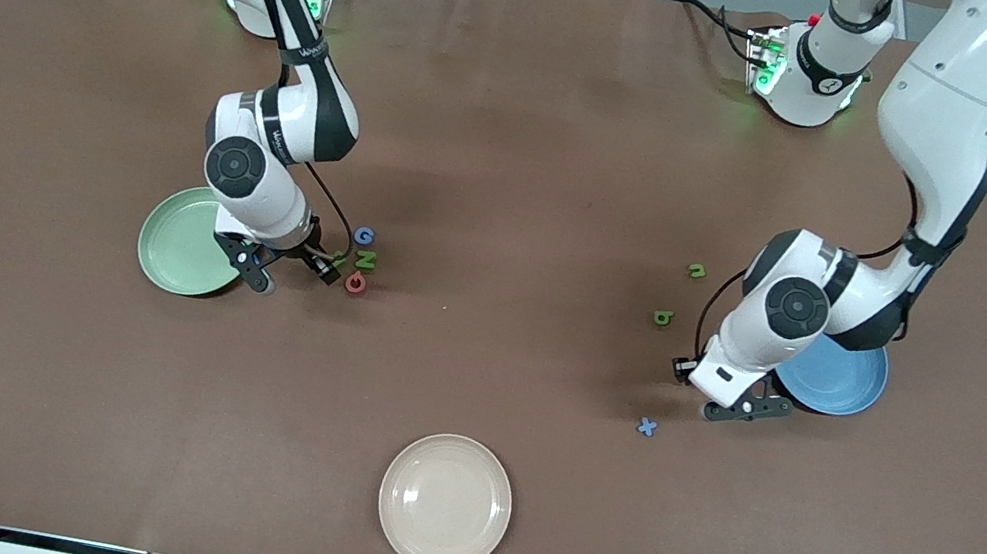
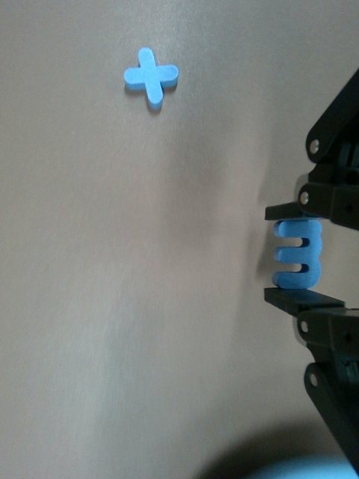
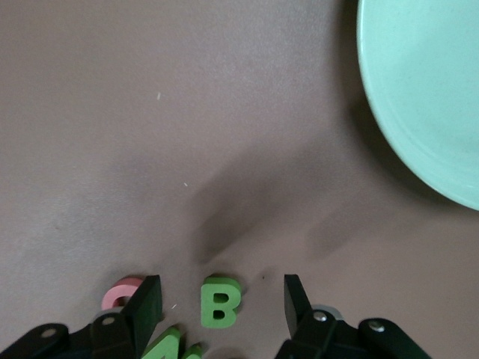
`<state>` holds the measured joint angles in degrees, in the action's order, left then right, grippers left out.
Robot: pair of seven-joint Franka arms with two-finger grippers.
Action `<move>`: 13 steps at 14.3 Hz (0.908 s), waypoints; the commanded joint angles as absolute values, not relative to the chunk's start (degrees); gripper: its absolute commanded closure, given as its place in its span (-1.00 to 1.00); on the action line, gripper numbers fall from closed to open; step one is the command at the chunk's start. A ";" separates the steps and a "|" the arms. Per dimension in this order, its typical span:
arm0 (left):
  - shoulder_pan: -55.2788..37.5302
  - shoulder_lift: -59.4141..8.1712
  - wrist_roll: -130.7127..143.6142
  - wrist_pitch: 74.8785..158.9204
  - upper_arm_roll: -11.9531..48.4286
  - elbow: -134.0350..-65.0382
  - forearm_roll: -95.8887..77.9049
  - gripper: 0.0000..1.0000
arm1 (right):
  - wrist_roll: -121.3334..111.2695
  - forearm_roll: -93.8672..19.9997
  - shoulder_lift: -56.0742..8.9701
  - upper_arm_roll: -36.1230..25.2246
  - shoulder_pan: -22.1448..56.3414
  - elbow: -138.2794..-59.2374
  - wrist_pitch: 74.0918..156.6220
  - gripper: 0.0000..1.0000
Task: Sort upper and lower case letters into plates
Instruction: 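Carry the m to the blue plate while the right gripper grasps the B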
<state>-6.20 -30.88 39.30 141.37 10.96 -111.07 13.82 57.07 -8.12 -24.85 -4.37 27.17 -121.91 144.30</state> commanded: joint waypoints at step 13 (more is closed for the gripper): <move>14.49 -16.52 0.44 144.74 11.69 -131.03 17.21 0.56 | 61.08 -8.17 -27.95 -4.92 31.03 -123.31 149.77 0.12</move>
